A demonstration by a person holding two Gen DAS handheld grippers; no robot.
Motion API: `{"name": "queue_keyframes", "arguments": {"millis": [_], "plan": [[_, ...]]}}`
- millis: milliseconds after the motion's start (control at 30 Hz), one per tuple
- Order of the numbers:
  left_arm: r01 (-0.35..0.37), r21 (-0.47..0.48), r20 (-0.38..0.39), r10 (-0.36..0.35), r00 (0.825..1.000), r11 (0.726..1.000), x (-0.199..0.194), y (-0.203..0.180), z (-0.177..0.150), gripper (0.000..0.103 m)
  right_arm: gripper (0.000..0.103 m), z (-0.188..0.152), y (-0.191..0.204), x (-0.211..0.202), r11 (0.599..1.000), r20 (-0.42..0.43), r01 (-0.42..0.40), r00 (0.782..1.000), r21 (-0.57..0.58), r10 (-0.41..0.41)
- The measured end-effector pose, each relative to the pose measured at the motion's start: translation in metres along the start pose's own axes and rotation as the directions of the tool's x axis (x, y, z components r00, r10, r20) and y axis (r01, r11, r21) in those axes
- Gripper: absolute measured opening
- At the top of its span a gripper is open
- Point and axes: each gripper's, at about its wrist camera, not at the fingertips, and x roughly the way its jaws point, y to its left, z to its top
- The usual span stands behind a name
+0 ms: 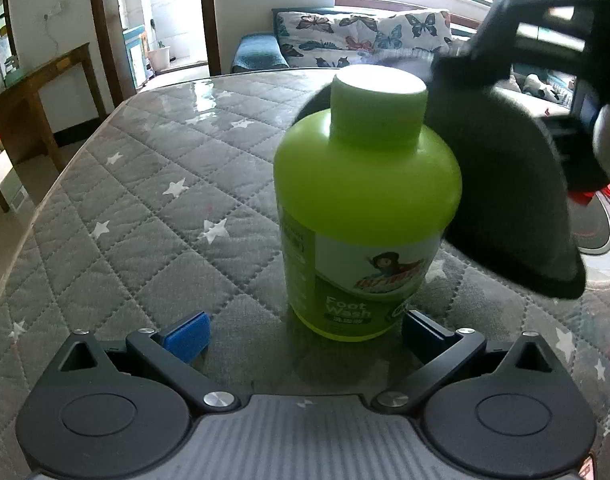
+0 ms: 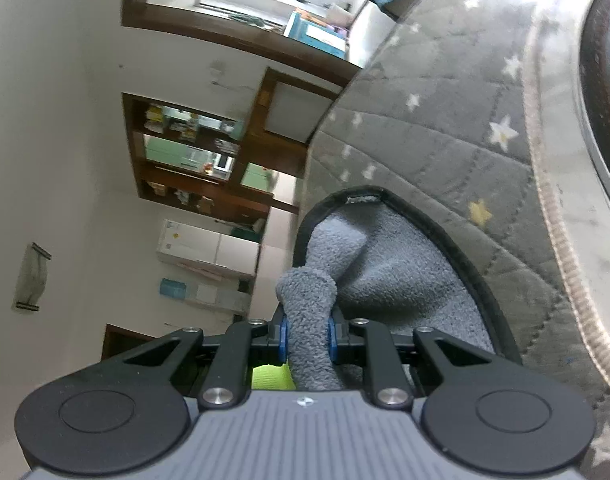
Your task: Clean container
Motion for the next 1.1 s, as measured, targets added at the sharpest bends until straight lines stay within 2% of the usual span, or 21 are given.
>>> {"name": "queue_keyframes", "arguments": {"millis": [367, 767, 900, 1100], "plan": [[-0.005, -0.006, -0.006, 0.005, 1.000, 1.000, 0.002, 0.004, 0.002, 0.103, 0.018, -0.010, -0.026, 0.007, 0.998, -0.041, 0.059, 0.997, 0.031, -0.058], [-0.011, -0.011, -0.011, 0.011, 1.000, 1.000, 0.004, 0.008, 0.000, 0.103, 0.018, -0.020, -0.022, -0.004, 0.997, -0.057, 0.078, 0.995, 0.013, -0.077], [-0.012, -0.010, -0.010, 0.012, 1.000, 1.000, 0.004, 0.009, 0.000, 0.103, 0.018, -0.024, -0.019, -0.010, 0.997, -0.053, 0.069, 0.996, 0.018, -0.068], [-0.006, -0.010, -0.004, 0.006, 1.000, 1.000, -0.001, 0.020, 0.001, 0.103, 0.018, -0.024, -0.004, -0.021, 1.000, -0.030, 0.007, 1.000, -0.001, -0.007]]}}
